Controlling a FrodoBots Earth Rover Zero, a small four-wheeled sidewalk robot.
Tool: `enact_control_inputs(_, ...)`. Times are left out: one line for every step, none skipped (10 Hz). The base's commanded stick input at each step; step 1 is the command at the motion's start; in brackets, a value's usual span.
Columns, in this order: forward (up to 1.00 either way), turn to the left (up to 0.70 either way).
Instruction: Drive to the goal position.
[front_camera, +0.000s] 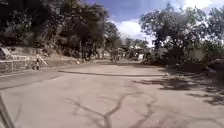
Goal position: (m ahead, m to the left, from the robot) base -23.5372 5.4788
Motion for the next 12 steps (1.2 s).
enact_control_inputs(0.0,0.45)
enact_control_inputs(0.0,0.45)
enact_control_inputs(0.0,0.45)
enact_control_inputs(0.0,0.45)
enact_control_inputs(0.0,0.45)
enact_control_inputs(0.0,0.45)
enact_control_inputs(0.0,0.45)
enact_control_inputs(0.0,0.45)
enact_control_inputs(0.0,0.45)
enact_control_inputs(0.0,0.45)
enact_control_inputs(0.0,0.45)
enact_control_inputs(0.0,0.45)
